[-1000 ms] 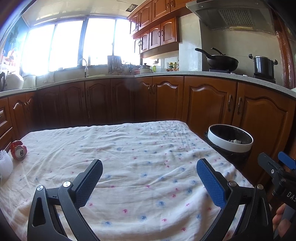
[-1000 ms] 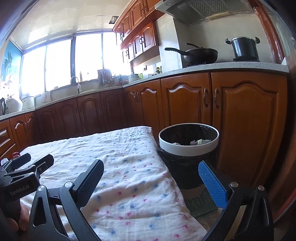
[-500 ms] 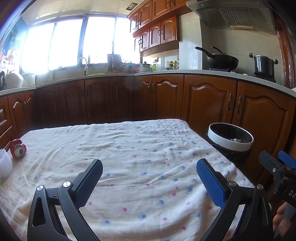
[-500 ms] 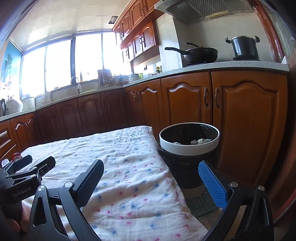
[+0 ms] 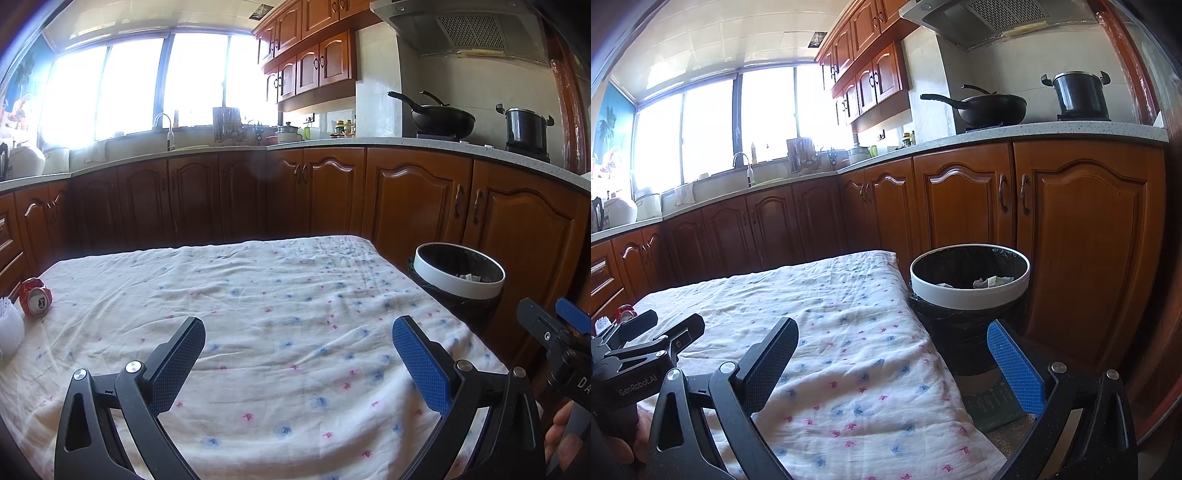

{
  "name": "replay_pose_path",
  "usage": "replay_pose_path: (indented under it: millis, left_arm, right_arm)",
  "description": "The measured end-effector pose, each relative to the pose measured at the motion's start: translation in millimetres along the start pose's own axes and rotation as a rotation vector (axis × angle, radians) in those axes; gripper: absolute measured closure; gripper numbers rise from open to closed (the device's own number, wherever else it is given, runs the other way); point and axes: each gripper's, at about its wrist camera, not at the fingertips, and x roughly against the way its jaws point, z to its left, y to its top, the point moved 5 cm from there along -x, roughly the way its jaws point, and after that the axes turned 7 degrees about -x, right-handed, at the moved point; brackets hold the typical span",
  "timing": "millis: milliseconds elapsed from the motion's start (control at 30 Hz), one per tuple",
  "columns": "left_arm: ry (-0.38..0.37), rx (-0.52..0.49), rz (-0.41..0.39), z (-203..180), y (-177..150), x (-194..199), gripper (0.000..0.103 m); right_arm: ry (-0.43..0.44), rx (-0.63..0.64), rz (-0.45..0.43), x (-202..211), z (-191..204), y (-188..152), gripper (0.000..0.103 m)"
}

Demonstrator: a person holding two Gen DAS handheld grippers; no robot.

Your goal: Collect trash

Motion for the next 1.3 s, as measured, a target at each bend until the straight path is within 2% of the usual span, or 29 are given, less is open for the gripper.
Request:
replay_pose_path:
  millis: [1300]
  left_arm:
    - [-0.027,-0.003,0.018,4,-1,-11,0.001]
  right_arm:
    - [0.009,-0.001,0.007,-1,12,-3,0.0]
